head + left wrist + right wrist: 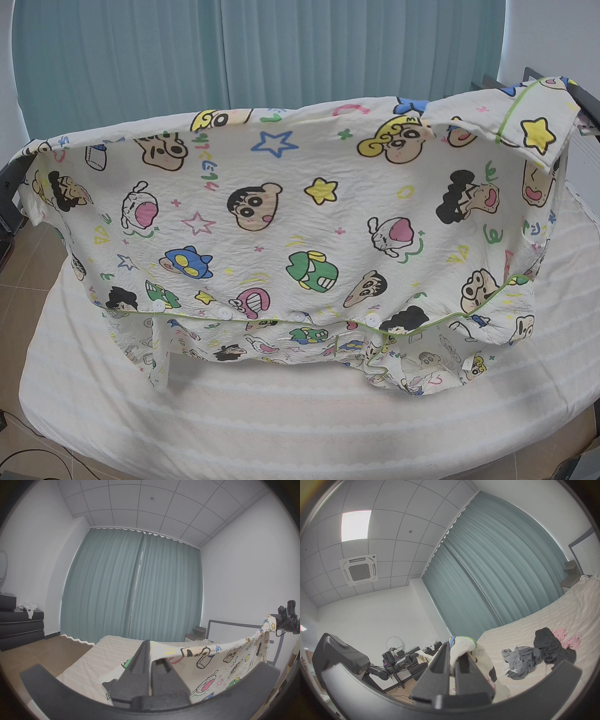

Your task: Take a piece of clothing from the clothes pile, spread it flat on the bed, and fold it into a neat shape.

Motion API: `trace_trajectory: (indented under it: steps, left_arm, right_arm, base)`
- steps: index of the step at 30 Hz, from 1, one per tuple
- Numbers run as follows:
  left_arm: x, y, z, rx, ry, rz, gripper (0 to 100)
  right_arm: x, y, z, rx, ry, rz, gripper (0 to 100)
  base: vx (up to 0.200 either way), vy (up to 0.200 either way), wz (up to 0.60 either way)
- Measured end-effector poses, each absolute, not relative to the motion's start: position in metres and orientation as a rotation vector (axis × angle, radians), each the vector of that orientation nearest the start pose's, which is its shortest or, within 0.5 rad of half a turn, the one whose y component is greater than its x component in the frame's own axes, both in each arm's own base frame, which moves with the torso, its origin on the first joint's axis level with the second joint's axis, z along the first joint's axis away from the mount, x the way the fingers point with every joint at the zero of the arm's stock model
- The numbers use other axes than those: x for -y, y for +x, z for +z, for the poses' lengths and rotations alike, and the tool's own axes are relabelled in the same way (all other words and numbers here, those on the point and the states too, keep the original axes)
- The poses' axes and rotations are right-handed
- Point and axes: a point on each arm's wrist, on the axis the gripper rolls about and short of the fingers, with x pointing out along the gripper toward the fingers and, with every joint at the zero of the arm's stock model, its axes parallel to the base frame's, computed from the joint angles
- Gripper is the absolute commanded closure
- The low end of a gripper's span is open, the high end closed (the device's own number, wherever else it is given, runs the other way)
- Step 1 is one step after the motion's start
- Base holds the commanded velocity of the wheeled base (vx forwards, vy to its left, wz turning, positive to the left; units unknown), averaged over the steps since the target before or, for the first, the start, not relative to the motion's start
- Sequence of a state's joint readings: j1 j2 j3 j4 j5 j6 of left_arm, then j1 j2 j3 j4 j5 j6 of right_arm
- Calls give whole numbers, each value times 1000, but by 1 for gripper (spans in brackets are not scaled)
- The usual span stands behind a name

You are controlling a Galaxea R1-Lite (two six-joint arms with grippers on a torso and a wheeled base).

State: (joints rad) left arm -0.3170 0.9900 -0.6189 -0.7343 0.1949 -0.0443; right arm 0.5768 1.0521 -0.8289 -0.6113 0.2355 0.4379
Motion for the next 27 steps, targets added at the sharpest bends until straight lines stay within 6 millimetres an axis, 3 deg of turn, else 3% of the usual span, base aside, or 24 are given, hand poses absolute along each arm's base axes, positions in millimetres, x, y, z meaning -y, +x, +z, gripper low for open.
trace_trajectory:
  steps: [27]
  left_arm:
    - [27, 115, 298, 371, -125, -83, 100]
  right_arm:
    - [-84, 98, 361, 276, 459, 1066, 100]
  base:
    - [0, 193, 0]
